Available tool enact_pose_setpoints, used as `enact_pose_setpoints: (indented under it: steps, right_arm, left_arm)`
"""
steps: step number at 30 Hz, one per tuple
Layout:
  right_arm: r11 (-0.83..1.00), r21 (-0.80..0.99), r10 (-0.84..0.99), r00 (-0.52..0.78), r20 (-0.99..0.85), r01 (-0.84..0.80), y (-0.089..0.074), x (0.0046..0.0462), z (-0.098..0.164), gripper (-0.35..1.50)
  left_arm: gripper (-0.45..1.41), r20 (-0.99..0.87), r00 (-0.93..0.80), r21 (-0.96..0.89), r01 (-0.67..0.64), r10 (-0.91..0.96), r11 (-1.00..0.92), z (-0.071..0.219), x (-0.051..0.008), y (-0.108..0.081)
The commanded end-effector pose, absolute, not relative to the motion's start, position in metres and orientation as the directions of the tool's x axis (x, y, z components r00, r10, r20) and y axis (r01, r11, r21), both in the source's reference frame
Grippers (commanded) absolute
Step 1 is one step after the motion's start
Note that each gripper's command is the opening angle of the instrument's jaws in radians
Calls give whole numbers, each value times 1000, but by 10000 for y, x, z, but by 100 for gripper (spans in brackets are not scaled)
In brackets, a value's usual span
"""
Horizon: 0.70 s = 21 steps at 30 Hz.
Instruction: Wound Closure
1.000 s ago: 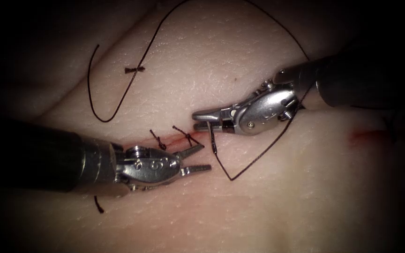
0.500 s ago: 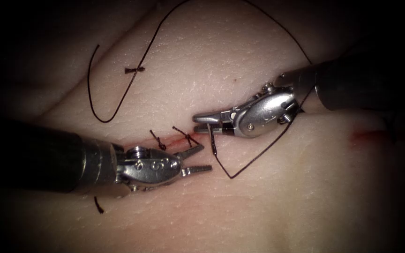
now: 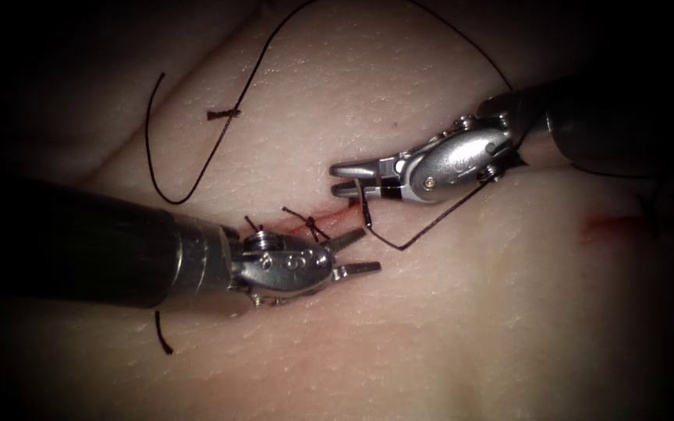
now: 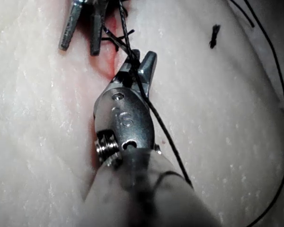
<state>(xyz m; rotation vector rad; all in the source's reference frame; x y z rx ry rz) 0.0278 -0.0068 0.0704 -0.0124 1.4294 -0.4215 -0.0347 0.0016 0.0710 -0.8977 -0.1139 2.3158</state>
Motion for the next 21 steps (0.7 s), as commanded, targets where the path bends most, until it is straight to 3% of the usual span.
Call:
enact_pose_setpoints:
  steps: [1,21]
  right_arm:
    - [931,-246,-276,82,-958,269,-67,287,709,-35]
    - [942,-200,-229,78,-970,271,-53,301,702,-35]
  left_arm:
    - [34,-572,-566,-296,-534,594,-792,719,-352,10]
    - [34,-523,-603,-318,-517,603,-794,780,-344,-18]
